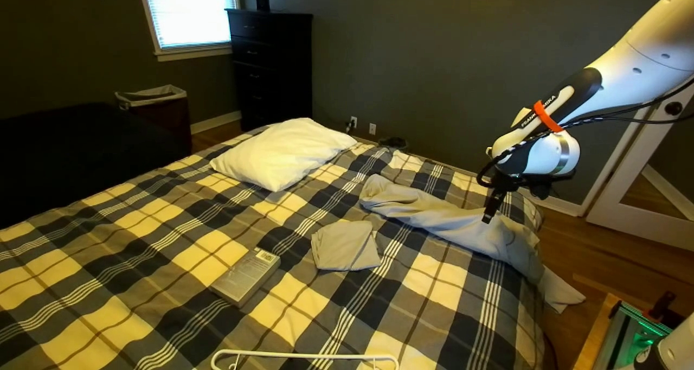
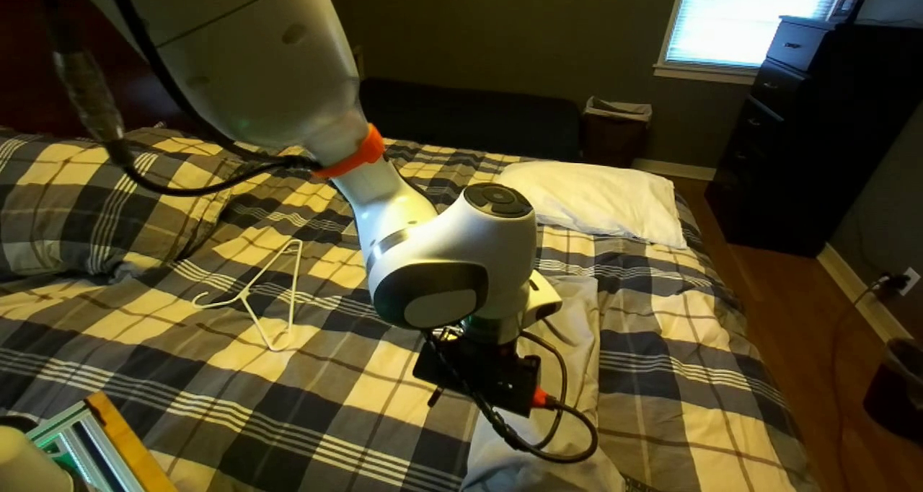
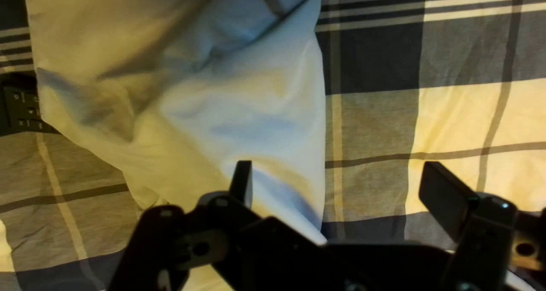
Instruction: Fold the pillow case from left to right.
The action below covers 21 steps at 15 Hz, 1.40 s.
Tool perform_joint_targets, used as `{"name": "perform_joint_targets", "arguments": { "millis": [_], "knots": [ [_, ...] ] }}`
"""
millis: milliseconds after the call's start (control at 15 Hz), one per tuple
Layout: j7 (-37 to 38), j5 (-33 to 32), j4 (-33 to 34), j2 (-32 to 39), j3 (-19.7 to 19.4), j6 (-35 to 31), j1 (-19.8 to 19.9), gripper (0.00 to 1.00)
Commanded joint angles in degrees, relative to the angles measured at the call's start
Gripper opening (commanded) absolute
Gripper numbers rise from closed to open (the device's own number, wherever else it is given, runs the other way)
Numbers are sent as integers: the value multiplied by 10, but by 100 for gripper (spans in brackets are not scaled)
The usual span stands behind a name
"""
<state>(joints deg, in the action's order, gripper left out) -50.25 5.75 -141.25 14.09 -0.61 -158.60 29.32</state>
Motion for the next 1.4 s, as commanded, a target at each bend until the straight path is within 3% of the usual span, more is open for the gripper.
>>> {"name": "perform_joint_targets", "arguments": {
  "millis": [0, 267, 533, 867, 1333],
  "knots": [
    [-48, 43, 1, -7, -20, 17, -16, 100],
    [-98, 77, 1, -22, -19, 39, -10, 100],
    [-166, 74, 46, 26, -9, -23, -27, 100],
    [-148, 46, 143, 129, -8, -29, -46, 100],
    [-132, 59, 287, 295, 30, -29, 4, 100]
  ]
}}
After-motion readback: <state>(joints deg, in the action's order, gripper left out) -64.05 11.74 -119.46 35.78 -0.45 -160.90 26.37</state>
